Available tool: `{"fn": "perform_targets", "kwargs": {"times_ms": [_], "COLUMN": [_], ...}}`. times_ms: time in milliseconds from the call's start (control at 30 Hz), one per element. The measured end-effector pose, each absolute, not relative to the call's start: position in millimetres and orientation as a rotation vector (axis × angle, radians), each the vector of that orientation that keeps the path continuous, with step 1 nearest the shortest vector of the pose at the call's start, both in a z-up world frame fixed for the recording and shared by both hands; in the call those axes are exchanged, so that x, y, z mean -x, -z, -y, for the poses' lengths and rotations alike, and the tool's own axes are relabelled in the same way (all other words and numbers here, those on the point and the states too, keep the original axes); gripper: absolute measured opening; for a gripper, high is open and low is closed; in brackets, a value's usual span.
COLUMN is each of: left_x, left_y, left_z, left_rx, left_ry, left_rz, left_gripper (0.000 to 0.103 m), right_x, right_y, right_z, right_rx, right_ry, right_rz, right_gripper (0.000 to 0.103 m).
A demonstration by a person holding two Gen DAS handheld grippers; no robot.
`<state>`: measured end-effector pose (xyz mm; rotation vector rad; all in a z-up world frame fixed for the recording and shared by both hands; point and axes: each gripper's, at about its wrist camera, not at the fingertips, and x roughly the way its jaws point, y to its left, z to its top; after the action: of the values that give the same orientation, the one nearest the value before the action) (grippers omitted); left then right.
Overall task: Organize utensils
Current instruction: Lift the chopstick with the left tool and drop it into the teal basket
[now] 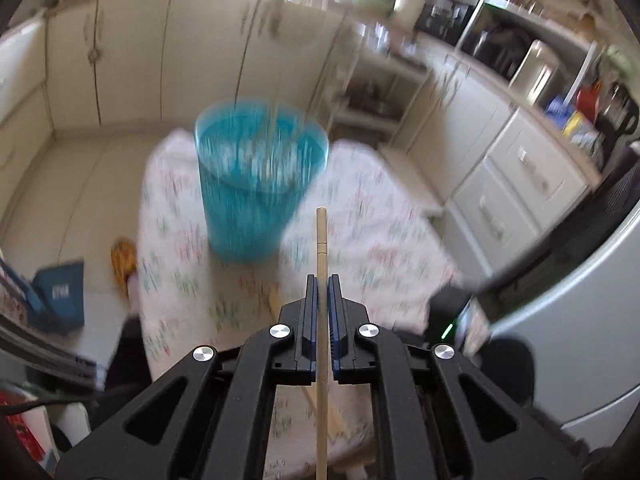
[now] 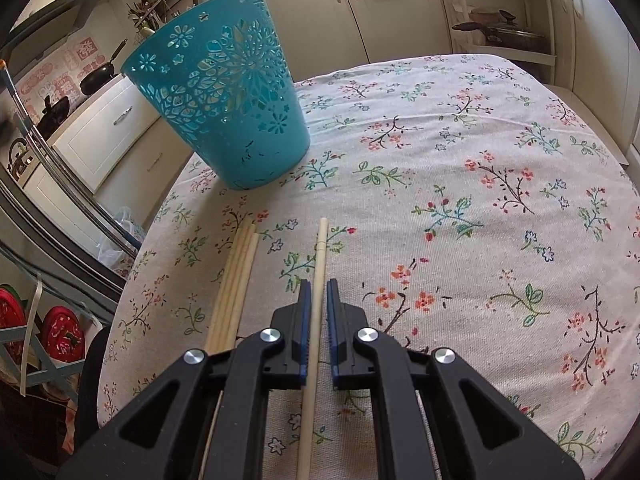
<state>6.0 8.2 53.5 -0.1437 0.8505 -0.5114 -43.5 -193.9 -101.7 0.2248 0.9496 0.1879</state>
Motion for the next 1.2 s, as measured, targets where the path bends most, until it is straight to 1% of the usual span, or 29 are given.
{"fn": "perform_targets", "kwargs": {"times_ms": [133, 267, 400, 533, 667, 833, 1100, 1167, 1200], "left_x": [-20, -42, -83, -120, -151, -177, -164, -156, -150], "left_y": [-109, -138, -144, -138, -119, -86, -60, -58, -57], "left_z": [-10, -1, 5, 9, 20, 25, 24, 20, 18], "left_rx": [0.138, 0.128, 0.148, 0.164, 0.133, 0.101, 0.053, 0.054, 0.055], "left_ry": [0.446, 0.396, 0.306, 0.230, 0.168, 0.118, 0.112, 0.114, 0.112], "left_rz": [-0.640, -0.479, -0.400, -0.338, -0.315, -0.363, -0.419, -0.434, -0.435], "left_gripper": [0.005, 0.005, 0.005, 0.005, 0.005, 0.005, 0.006, 0.008, 0.013], "right_x": [44, 44, 43, 41, 39, 37, 37, 37, 37], "right_y": [101, 101, 102, 103, 104, 104, 104, 104, 104], "right_z": [194, 194, 195, 195, 198, 198, 199, 198, 198], "right_rx": [-0.226, -0.232, -0.241, -0.245, -0.264, -0.274, -0.279, -0.277, -0.276], "right_ry": [-0.188, -0.190, -0.192, -0.194, -0.200, -0.203, -0.204, -0.204, -0.204], "right_rz": [-0.949, -0.948, -0.946, -0.941, -0.942, -0.943, -0.943, -0.943, -0.943], "right_gripper": [0.008, 0.008, 0.008, 0.008, 0.008, 0.008, 0.008, 0.008, 0.009]}}
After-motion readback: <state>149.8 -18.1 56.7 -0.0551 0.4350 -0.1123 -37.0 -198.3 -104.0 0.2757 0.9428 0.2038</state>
